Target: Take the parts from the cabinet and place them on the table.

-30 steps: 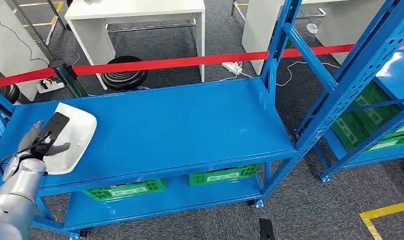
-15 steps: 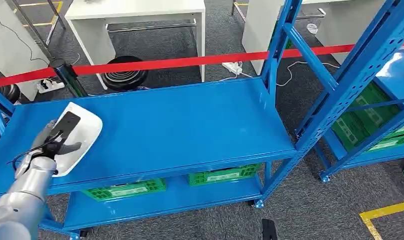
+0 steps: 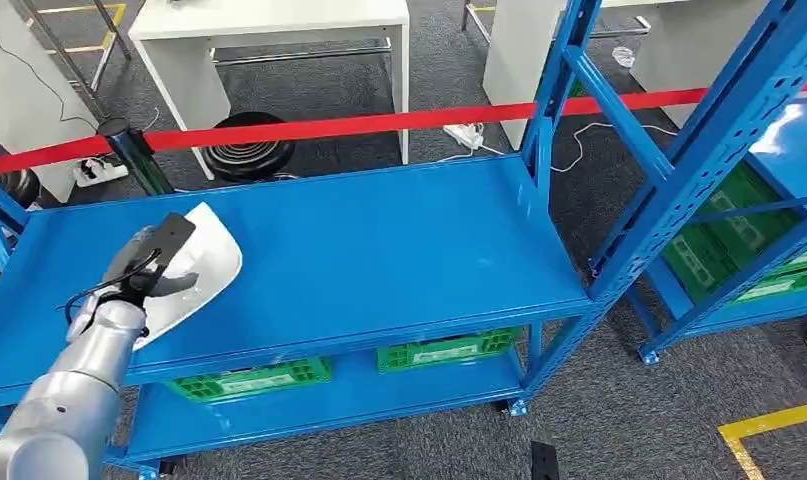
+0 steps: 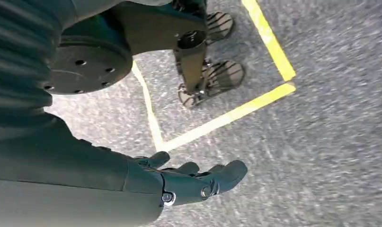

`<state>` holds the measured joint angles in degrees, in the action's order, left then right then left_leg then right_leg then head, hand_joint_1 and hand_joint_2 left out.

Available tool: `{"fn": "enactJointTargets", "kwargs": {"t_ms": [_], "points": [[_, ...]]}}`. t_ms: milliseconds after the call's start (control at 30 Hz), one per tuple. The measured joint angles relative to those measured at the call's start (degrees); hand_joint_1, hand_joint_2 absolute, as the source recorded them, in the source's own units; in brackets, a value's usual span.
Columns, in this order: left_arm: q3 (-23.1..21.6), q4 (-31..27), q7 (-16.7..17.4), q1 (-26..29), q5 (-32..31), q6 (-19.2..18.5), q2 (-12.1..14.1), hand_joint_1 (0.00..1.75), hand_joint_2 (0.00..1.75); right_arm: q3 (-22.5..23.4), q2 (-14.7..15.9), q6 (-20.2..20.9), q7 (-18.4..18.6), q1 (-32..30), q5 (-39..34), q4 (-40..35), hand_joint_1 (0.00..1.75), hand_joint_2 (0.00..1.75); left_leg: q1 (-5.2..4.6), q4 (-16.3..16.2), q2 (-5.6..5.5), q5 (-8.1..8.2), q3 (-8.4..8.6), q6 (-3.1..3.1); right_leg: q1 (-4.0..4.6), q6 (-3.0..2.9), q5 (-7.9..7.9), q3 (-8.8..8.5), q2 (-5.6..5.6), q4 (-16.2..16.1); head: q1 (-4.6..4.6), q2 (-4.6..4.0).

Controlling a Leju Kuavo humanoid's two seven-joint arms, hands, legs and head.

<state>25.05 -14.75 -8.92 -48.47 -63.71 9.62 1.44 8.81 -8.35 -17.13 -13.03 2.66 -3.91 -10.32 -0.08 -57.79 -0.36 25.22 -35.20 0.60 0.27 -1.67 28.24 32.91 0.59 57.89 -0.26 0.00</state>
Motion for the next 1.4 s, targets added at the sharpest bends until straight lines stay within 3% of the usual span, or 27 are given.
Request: {"fn": "enactJointTargets", "kwargs": {"t_ms": [133, 533, 1133, 1400], "points": [[0.04, -0.02, -0.44, 1.03, 0.41, -0.24, 1.31, 0.0, 1.75, 0.0, 0.0, 1.03, -1.0, 0.02, 0.3, 0.0, 0.0, 1.75, 0.04, 0.02, 0.0, 0.0, 0.0, 0.0, 0.02, -0.03, 0.02, 0.02, -0.02, 0.0, 0.0, 0.0], [0.07, -0.02, -1.07, 1.69, 0.72, -0.22, 2.32, 0.0, 1.75, 0.0, -0.18, 1.16, 2.76, 0.02, 1.36, 0.0, 0.0, 1.75, 0.03, 0.02, -0.02, 0.0, 0.0, 0.0, 0.0, -0.02, 0.01, -0.02, -0.04, 0.0, 0.0, 0.0], [0.5, -0.02, -0.98, 2.49, 1.09, 0.07, 3.15, 0.0, 1.75, 0.0, -0.31, 0.94, 1.99, -0.01, 1.55, 0.0, 0.0, 1.75, 0.03, 0.02, -0.02, 0.0, 0.01, 0.0, 0.01, -0.02, 0.02, -0.02, -0.05, 0.01, 0.0, 0.0], [2.49, -0.2, -4.04, 4.71, 3.56, 0.42, 6.25, 0.0, 1.75, -0.33, -0.79, 1.6, 1.84, 0.18, 3.21, 0.0, 0.0, 1.75, 0.04, 0.04, 0.01, 0.0, 0.04, 0.01, 0.02, -0.05, 0.03, -0.02, -0.01, 0.01, 0.02, 0.0]]}}
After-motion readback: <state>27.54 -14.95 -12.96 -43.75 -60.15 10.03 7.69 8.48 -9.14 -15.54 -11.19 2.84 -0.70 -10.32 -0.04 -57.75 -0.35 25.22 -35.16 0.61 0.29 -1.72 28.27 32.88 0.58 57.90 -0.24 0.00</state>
